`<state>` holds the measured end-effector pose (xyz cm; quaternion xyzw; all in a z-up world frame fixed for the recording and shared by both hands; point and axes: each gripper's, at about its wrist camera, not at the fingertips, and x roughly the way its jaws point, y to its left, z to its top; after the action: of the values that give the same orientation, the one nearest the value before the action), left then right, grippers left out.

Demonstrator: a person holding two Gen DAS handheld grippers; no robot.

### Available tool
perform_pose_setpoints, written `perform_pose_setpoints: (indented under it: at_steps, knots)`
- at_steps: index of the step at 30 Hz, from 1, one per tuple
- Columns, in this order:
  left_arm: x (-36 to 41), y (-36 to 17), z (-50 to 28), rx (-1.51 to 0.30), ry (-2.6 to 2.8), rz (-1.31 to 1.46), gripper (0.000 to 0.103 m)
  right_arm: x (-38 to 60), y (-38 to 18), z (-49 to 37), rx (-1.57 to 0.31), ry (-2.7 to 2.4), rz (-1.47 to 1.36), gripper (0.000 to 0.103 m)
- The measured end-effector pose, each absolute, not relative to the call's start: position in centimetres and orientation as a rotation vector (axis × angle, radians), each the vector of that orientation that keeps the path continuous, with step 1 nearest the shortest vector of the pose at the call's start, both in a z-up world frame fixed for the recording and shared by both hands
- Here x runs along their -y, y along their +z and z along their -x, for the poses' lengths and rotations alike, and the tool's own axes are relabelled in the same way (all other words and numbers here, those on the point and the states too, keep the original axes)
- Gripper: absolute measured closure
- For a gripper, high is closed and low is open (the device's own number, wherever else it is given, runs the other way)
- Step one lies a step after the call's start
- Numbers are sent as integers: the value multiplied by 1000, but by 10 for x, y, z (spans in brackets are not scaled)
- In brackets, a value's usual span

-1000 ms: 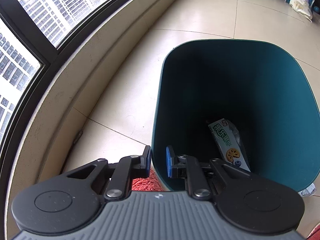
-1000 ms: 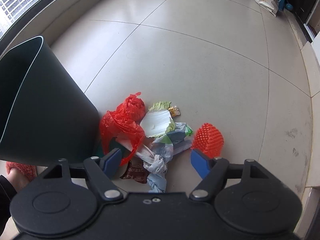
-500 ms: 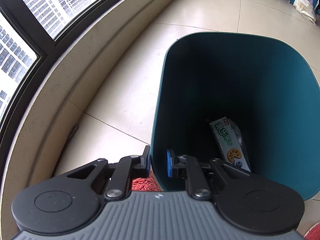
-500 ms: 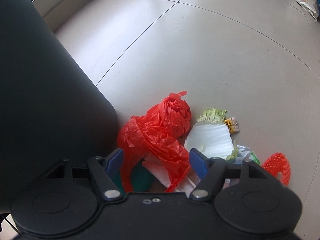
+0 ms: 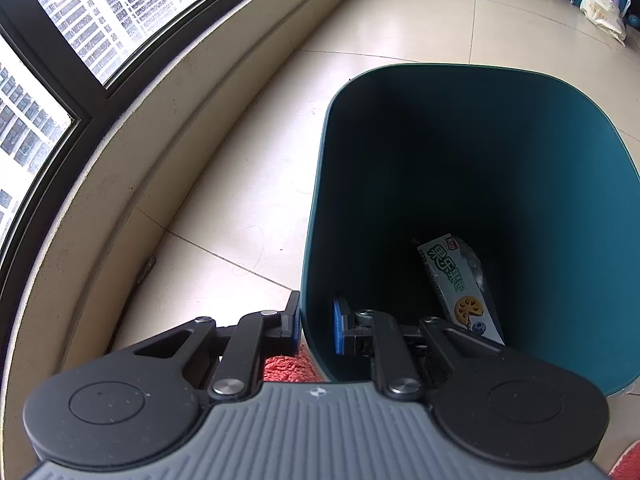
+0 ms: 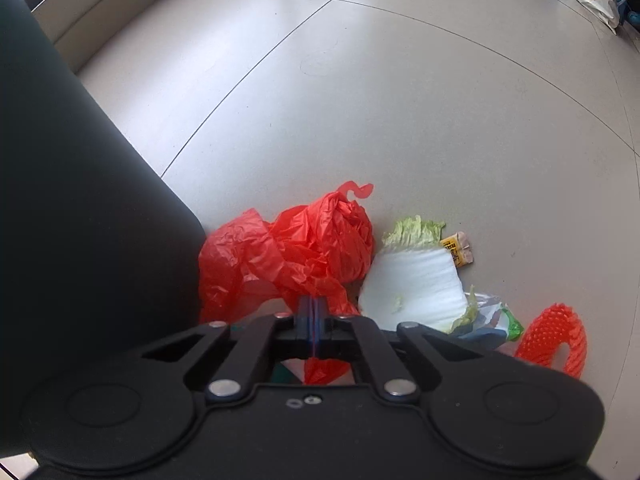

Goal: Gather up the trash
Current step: 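Move the right gripper back to the pile and reach the red plastic bag, then grasp the red plastic bag with the right gripper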

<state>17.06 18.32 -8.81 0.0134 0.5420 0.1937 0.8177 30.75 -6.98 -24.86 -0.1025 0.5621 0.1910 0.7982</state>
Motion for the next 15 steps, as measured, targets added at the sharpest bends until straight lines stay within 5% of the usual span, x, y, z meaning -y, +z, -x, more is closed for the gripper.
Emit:
perform_pose_setpoints:
  at_steps: [12,15]
  knots:
    - [-183,-89,-170,-1166,430,-7,88,96,-155,-291,-1091,495,227,102]
    - [-183,-89,-171,-1167,428,-12,88,90,-172,-290,-1140,544,246,83]
